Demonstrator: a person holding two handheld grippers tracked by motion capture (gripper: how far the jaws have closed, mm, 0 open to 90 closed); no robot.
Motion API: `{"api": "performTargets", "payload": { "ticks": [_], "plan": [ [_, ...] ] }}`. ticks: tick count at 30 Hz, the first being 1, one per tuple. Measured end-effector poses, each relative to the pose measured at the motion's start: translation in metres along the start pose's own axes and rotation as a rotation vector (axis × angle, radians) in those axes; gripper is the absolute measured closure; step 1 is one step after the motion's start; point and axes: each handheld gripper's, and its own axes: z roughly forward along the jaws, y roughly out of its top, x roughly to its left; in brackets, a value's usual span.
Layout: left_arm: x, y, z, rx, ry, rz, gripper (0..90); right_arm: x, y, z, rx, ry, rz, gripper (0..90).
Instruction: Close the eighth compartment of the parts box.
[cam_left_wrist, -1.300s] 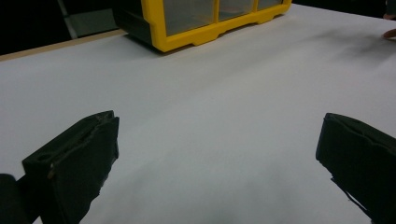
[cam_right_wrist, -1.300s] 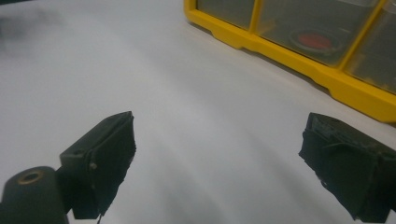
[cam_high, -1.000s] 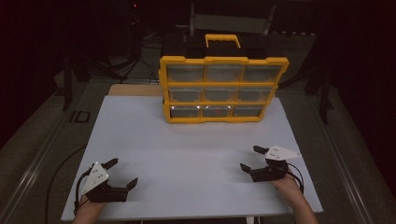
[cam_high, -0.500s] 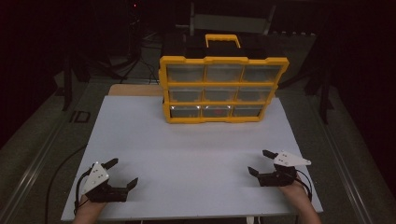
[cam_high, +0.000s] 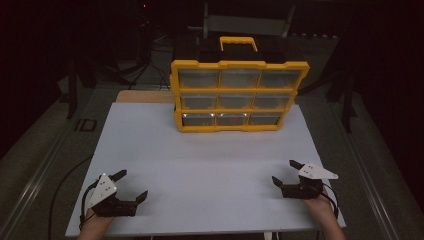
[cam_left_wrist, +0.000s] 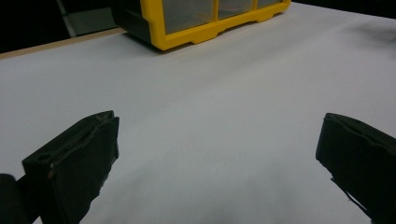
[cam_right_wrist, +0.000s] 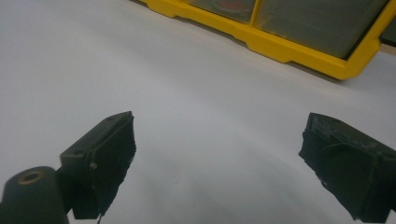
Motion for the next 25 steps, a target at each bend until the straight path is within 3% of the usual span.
{"api": "performTargets", "payload": {
  "ticks": [7,17,25],
  "plan": [
    [-0.0009,-0.0005,0.0006,0.001,-0.004,0.002,0.0,-0.0012,-0.0008,0.0004,-0.013,-0.008,0.018,10.0],
    [-0.0020,-0.0001,0.0016,0.002,-0.009,0.005,0.0,0.0030,-0.0011,0.0045,0.016,-0.011,-0.015,10.0],
    [-0.0025,0.0003,0.0018,0.001,-0.009,0.006,0.0,0.0029,-0.0013,0.0042,0.016,-0.009,-0.011,10.0]
  ]
}}
